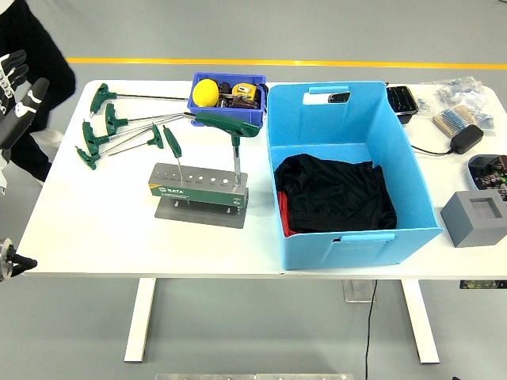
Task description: Lift tool from toolbox,place it in box,lift tool from toolbox,place it in box
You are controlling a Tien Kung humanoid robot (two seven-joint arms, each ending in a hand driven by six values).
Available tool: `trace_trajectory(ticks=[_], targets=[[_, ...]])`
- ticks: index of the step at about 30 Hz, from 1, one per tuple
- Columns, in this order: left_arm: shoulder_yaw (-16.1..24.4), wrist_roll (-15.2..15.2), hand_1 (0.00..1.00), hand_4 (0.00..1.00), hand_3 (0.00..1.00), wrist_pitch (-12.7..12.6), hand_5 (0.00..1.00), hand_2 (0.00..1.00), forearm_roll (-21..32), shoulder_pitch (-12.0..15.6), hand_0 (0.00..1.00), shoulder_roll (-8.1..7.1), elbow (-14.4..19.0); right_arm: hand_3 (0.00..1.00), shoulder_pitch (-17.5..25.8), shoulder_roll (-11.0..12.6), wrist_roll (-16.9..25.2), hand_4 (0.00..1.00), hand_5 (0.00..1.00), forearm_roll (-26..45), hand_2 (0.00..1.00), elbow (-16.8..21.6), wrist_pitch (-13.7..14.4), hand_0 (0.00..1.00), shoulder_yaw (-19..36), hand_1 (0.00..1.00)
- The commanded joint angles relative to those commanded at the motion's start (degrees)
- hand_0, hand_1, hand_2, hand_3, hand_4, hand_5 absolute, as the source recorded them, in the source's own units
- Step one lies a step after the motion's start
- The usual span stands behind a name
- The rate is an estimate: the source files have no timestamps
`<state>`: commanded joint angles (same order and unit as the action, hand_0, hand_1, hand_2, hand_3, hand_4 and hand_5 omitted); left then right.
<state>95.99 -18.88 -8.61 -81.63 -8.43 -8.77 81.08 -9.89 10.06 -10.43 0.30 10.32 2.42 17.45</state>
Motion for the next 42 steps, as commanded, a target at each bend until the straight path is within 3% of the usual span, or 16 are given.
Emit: trace_trajectory(ticks=[6,7,12,13,18,19,24,25,34,36,37,42], targets=[[0.27,-1.09,0.780,0.998,0.770,-1.65,0.535,0.819,0.27,-0.09,0.784,-0.05,0.03,0.854,-0.19,0.02,0.03,0.998,0.822,-1.07,0.839,0.00,-0.13,0.746,0.50,0.779],[0.37,-1.28,0.729,0.998,0.757,-1.95,0.514,0.776,0.28,0.03,0.746,0.01,0.02,0.854,-0.22,0.00,-0.03,0.998,0.824,-1.63,0.839,0.00,-0.10,0.748,1.01,0.779],[1.04,-1.76,0.729,0.998,0.757,-3.03,0.514,0.776,0.64,0.55,0.746,0.42,-0.44,0.854,-0.22,0.12,0.06,0.998,0.824,-3.22,0.839,0.00,-0.18,0.748,1.81,0.779],[1.11,-1.77,0.675,0.998,0.740,-3.12,0.509,0.721,0.66,0.50,0.712,0.44,-0.49,0.850,-0.16,0.14,0.17,0.998,0.824,-3.13,0.836,0.00,-0.18,0.749,1.72,0.775],[1.31,-1.62,0.675,0.998,0.740,-3.57,0.509,0.721,0.43,-0.27,0.712,0.51,-0.78,0.850,0.25,0.15,0.94,0.998,0.824,-3.16,0.836,0.00,-0.01,0.749,2.08,0.775],[1.27,-1.61,0.592,0.998,0.699,-3.67,0.508,0.648,0.45,-0.35,0.613,0.49,-0.86,0.847,0.27,0.12,0.92,0.998,0.827,-3.56,0.833,0.00,0.03,0.748,2.45,0.772],[1.47,-1.65,0.592,0.998,0.699,-4.23,0.508,0.648,0.53,-0.19,0.613,0.52,-1.04,0.847,0.23,0.01,0.85,0.998,0.827,-4.49,0.833,0.00,0.23,0.748,3.24,0.772],[1.70,-1.59,0.444,0.998,0.624,-4.27,0.507,0.507,0.57,-0.03,0.492,0.58,-1.09,0.843,0.23,0.01,0.96,0.998,0.828,-4.42,0.831,0.00,0.27,0.747,3.14,0.770],[2.73,-1.40,0.446,0.998,0.622,-3.19,0.520,0.509,2.92,0.16,0.490,0.73,-1.64,0.840,0.08,0.08,1.76,0.998,0.827,-3.64,0.829,0.00,0.59,0.744,2.45,0.766],[2.66,-1.35,0.446,0.998,0.622,-2.24,0.520,0.509,5.17,0.21,0.490,0.77,-2.33,0.840,0.14,0.02,1.73,0.998,0.827,-4.54,0.829,0.00,0.82,0.744,3.25,0.766],[2.61,-1.31,0.443,0.998,0.622,-1.77,0.605,0.514,6.57,0.19,0.487,0.83,-2.74,0.835,0.14,0.01,1.74,0.998,0.829,-4.85,0.823,0.00,0.90,0.739,3.51,0.763],[2.31,0.17,0.443,0.998,0.622,1.37,0.605,0.514,13.23,0.27,0.487,1.51,-4.69,0.835,0.16,-0.06,1.94,0.998,0.829,-4.76,0.823,0.00,1.04,0.739,3.51,0.763]])
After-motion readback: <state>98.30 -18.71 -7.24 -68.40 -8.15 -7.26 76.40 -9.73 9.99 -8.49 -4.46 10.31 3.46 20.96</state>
